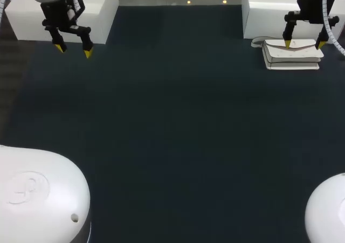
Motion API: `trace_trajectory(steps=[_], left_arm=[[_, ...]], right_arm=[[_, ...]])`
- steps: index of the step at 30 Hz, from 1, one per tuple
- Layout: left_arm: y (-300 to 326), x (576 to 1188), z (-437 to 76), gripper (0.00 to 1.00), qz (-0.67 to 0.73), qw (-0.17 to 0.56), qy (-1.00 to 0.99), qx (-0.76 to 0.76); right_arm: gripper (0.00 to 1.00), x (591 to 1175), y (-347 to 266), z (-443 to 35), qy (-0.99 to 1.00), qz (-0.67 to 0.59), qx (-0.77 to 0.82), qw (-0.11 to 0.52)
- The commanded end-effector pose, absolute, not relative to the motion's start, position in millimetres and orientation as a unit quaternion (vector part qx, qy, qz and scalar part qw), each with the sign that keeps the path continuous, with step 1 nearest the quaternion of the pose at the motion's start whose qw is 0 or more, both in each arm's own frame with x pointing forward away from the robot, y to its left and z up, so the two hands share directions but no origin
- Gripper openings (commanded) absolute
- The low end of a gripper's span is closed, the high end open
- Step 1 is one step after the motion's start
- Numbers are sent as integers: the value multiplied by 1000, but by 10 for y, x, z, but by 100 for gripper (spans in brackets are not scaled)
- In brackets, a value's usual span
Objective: Pick up the bag, open it, inspect its contents, close it, and place it on the opposite side
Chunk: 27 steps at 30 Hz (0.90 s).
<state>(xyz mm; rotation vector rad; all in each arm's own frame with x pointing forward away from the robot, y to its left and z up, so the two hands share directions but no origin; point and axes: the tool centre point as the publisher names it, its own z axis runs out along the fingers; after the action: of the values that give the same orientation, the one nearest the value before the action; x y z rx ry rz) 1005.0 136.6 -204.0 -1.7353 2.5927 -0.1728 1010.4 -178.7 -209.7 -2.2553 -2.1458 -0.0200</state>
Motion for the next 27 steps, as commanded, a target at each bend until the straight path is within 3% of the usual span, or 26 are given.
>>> trace_trajectory(steps=[1, 12, 27], left_arm=[[1444, 9977, -2092, 100, -155, 14, 888, -433], [1349, 10099, -2290, 100, -259, -8, 939, -227], [1095, 10208, -2478, 100, -328, 50, 943, -34]], right_arm=[[100, 10257, -1998, -2143, -686, -25, -726, 44], [100, 10548, -2460, -2347, -664, -71, -741, 74], [100, 10839, -2742, -2631, -635, -104, -757, 111]])
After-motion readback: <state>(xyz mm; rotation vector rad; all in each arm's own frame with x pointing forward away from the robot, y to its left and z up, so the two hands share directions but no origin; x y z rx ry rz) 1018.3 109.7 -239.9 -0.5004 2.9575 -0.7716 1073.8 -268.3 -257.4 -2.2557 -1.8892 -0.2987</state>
